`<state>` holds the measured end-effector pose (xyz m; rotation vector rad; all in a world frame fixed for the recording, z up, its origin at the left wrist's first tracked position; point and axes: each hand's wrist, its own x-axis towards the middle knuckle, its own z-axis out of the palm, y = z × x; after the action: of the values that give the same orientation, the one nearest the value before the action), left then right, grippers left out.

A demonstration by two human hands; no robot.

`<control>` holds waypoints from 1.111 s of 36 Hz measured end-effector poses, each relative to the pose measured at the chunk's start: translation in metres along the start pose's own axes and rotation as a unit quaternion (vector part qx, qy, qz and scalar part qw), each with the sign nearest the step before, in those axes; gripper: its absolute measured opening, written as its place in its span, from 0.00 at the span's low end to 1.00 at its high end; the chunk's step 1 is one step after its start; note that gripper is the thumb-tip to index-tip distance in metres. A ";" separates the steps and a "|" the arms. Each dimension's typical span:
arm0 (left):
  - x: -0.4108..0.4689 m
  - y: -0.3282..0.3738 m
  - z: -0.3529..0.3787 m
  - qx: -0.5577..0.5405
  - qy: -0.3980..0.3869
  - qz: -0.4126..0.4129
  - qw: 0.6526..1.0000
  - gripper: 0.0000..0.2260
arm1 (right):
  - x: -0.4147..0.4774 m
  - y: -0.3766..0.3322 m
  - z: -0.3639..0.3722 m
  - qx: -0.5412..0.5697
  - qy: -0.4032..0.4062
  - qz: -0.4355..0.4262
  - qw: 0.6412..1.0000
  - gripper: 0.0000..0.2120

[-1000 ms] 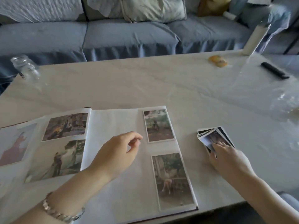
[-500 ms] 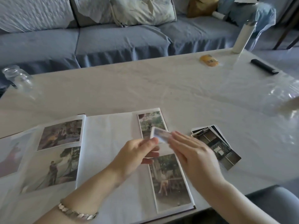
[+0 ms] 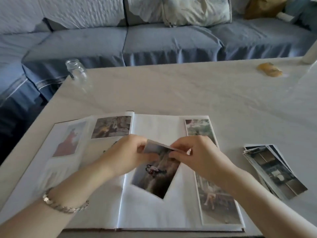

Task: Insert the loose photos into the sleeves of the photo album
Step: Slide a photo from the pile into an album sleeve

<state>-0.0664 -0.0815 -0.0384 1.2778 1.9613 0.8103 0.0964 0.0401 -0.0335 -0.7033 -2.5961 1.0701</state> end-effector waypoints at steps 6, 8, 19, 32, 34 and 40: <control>-0.025 -0.025 -0.018 -0.130 0.198 -0.067 0.969 0.13 | 0.013 -0.016 0.030 0.228 0.135 0.070 0.962 0.10; -0.034 -0.036 -0.022 -0.177 0.235 -0.107 0.950 0.19 | 0.017 -0.022 0.042 0.296 0.153 0.107 0.937 0.08; -0.079 -0.080 -0.040 -0.345 0.349 -0.192 0.850 0.06 | 0.034 -0.053 0.102 0.303 0.029 0.099 0.948 0.12; -0.139 -0.152 -0.086 -0.041 0.456 -0.239 0.857 0.04 | 0.046 -0.032 0.146 -0.086 -0.035 -0.077 0.993 0.22; -0.145 -0.158 -0.086 -0.029 0.447 -0.248 0.859 0.04 | 0.046 -0.031 0.147 -0.088 -0.031 -0.078 0.993 0.22; -0.159 -0.167 -0.085 0.005 0.400 -0.251 0.881 0.05 | 0.046 -0.033 0.146 -0.085 -0.040 -0.070 0.993 0.22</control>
<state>-0.1716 -0.2972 -0.0885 0.3617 2.7622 1.1522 -0.0122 -0.0427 -0.1110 -0.5131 -2.7821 0.8602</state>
